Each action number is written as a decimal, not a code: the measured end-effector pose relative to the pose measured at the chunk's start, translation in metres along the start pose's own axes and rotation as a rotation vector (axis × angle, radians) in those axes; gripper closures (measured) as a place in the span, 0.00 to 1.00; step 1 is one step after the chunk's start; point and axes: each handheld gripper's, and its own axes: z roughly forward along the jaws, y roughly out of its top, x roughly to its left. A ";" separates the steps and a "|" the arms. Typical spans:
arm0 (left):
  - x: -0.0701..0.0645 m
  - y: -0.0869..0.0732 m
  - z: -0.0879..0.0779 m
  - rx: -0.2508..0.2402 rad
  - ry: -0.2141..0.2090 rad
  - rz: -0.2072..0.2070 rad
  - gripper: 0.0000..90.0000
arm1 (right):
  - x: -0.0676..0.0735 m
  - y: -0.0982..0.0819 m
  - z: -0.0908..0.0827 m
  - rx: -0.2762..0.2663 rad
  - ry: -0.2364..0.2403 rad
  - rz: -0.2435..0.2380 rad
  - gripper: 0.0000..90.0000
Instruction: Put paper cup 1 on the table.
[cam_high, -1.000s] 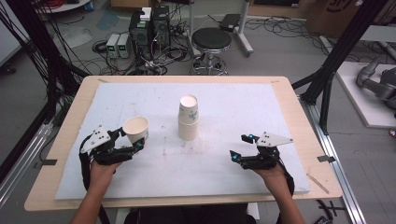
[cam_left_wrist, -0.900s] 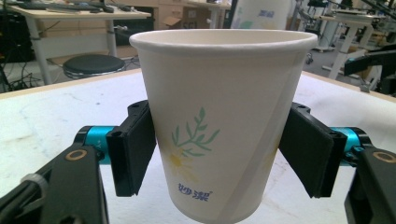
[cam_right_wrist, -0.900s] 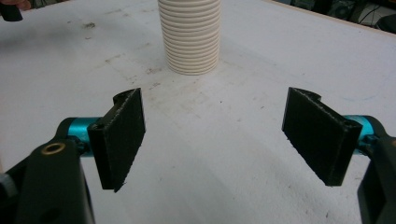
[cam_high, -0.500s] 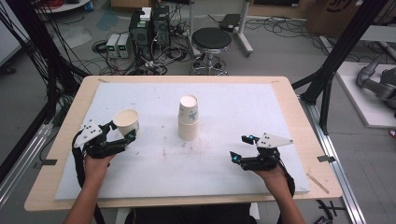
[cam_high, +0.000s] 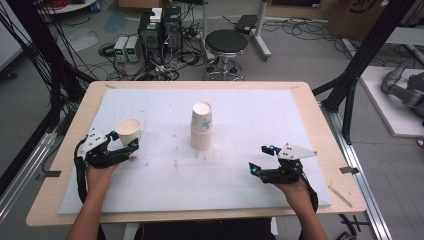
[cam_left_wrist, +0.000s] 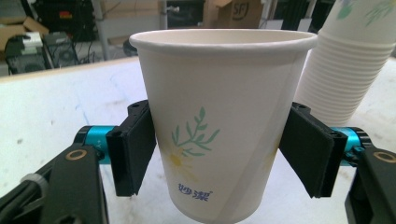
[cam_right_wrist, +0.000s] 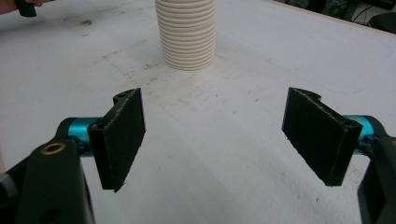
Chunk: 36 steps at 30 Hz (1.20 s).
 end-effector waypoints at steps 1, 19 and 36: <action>0.000 -0.001 0.001 0.002 0.003 -0.004 0.33 | 0.000 0.000 0.000 0.001 0.000 -0.001 0.24; 0.003 -0.011 0.003 0.198 0.117 0.048 0.34 | 0.002 0.001 0.003 0.008 0.006 -0.011 0.24; 0.002 -0.013 -0.012 0.219 0.115 0.005 0.22 | 0.002 0.000 -0.002 0.007 0.007 0.004 0.24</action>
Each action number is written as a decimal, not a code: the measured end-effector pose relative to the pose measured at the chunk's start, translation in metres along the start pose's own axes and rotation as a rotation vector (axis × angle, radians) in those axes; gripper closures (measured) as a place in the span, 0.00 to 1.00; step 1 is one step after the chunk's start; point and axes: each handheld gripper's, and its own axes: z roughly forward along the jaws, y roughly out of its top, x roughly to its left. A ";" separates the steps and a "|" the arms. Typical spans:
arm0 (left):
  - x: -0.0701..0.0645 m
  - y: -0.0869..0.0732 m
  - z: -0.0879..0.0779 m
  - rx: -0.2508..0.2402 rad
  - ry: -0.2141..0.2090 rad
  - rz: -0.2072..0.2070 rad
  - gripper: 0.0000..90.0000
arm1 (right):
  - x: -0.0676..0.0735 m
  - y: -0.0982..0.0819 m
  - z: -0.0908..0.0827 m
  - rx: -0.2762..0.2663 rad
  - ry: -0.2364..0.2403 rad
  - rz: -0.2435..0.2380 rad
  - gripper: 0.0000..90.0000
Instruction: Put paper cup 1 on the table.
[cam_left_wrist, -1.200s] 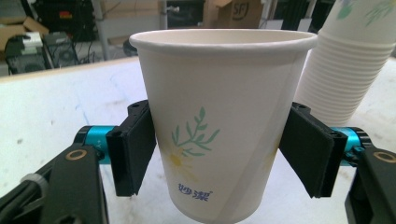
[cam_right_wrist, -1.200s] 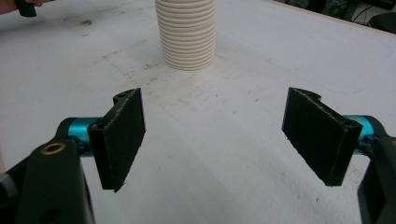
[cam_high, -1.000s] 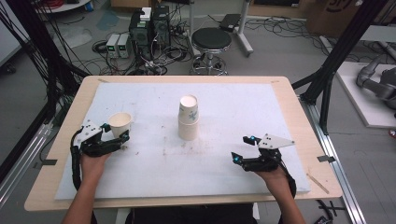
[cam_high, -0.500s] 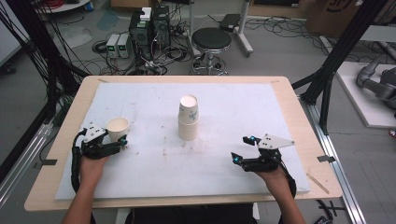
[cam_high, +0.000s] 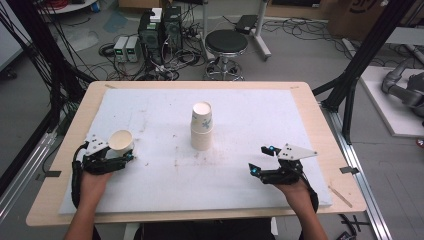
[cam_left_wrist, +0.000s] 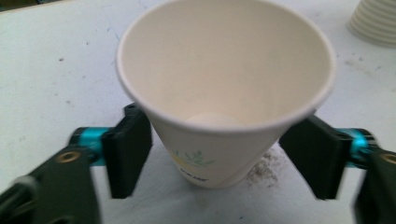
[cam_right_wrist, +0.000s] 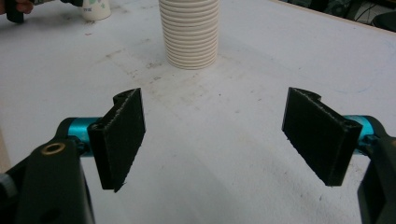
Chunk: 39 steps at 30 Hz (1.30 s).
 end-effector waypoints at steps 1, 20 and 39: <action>0.000 0.001 -0.001 -0.010 -0.010 -0.007 0.19 | 0.000 0.000 0.000 0.000 -0.003 -0.006 0.24; -0.004 0.032 -0.041 -0.412 -0.233 -0.071 0.18 | -0.003 -0.001 -0.002 0.019 -0.030 -0.018 0.24; -0.056 0.037 -0.017 -0.339 -0.359 0.021 0.19 | -0.014 -0.002 -0.011 0.007 -0.099 0.003 0.24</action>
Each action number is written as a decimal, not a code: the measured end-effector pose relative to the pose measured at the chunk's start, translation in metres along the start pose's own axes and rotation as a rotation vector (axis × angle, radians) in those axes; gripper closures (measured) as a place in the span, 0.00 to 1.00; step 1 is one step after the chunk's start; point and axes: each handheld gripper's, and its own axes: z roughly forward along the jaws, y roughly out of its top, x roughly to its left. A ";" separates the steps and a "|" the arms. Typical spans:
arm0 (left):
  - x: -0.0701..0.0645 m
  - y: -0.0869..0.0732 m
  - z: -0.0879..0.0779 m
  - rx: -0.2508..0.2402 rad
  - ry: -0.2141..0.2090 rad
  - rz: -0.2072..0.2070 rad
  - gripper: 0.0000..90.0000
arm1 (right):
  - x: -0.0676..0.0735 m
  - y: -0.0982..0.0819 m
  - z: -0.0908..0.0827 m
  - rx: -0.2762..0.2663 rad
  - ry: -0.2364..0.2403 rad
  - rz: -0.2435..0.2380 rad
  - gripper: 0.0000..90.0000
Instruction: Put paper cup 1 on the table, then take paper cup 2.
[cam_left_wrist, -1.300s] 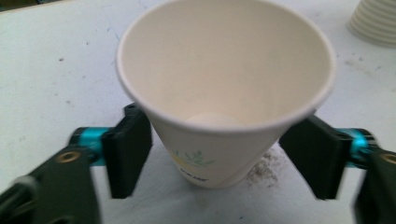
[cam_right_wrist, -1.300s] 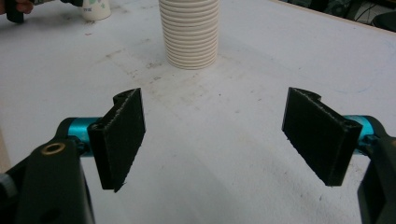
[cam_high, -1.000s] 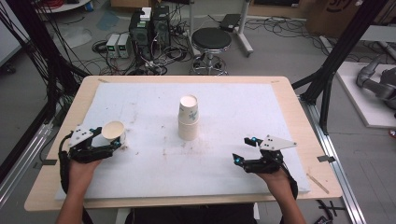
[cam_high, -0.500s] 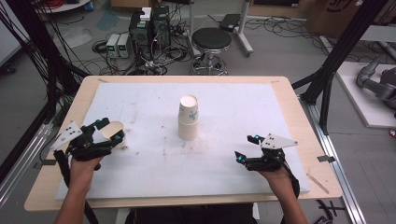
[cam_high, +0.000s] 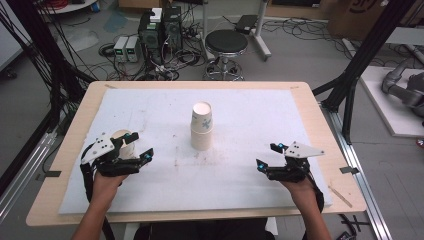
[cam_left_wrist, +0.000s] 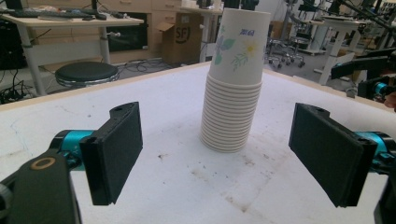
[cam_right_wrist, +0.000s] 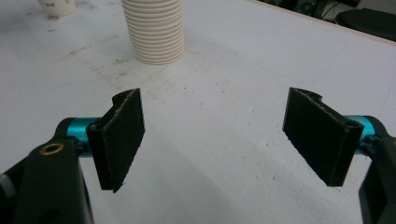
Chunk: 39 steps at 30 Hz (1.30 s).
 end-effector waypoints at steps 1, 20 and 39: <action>0.000 0.000 0.000 -0.006 0.000 -0.003 0.19 | 0.000 0.000 0.000 -0.003 0.001 -0.001 0.24; 0.001 -0.003 0.006 0.016 -0.001 -0.018 0.17 | 0.000 -0.003 -0.003 0.009 0.000 0.007 0.24; -0.006 -0.002 0.007 0.023 -0.015 -0.017 0.17 | -0.002 -0.004 -0.007 -0.002 0.006 0.008 0.24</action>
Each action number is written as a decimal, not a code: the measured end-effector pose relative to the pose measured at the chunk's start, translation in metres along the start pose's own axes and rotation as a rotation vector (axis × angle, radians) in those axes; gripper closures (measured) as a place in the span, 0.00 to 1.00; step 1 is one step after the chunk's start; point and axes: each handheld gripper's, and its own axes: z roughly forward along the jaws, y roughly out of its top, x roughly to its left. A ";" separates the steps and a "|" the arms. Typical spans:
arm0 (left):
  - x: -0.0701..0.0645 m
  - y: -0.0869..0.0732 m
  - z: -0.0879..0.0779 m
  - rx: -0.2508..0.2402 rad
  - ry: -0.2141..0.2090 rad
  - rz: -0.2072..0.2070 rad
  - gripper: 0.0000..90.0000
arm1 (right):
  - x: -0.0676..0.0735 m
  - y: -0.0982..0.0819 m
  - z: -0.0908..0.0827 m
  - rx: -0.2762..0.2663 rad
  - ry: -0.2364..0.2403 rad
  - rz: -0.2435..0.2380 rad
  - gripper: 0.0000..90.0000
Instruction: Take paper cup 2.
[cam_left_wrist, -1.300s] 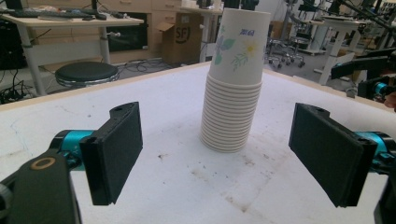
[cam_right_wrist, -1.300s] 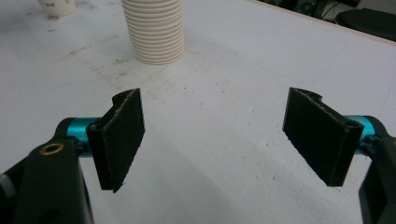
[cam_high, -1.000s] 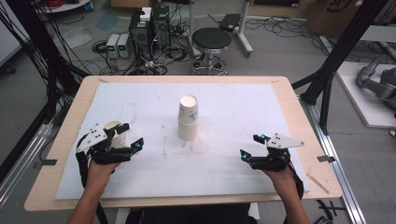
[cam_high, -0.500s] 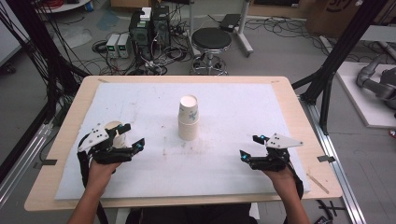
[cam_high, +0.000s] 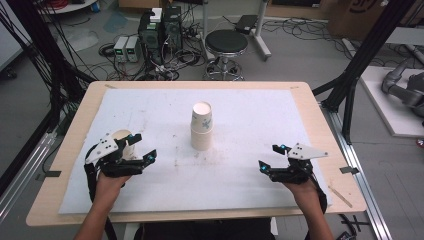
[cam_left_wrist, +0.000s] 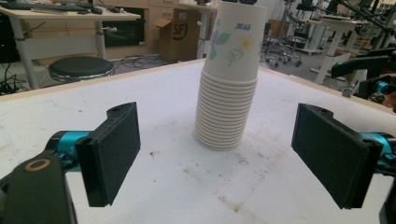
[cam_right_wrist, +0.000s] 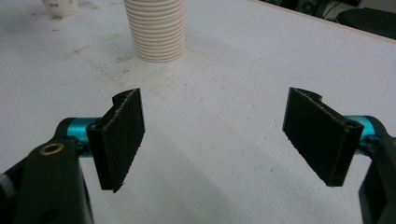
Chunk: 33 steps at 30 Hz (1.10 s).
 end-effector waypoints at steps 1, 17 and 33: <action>-0.001 0.001 0.000 0.002 -0.004 0.001 0.17 | 0.000 0.000 0.000 0.001 0.002 -0.002 0.24; -0.010 0.024 0.023 0.042 -0.085 0.002 0.18 | 0.002 0.001 0.005 0.008 0.029 -0.006 0.24; -0.012 0.061 0.065 0.109 -0.149 0.065 0.18 | 0.001 -0.001 0.007 0.016 0.039 -0.013 0.24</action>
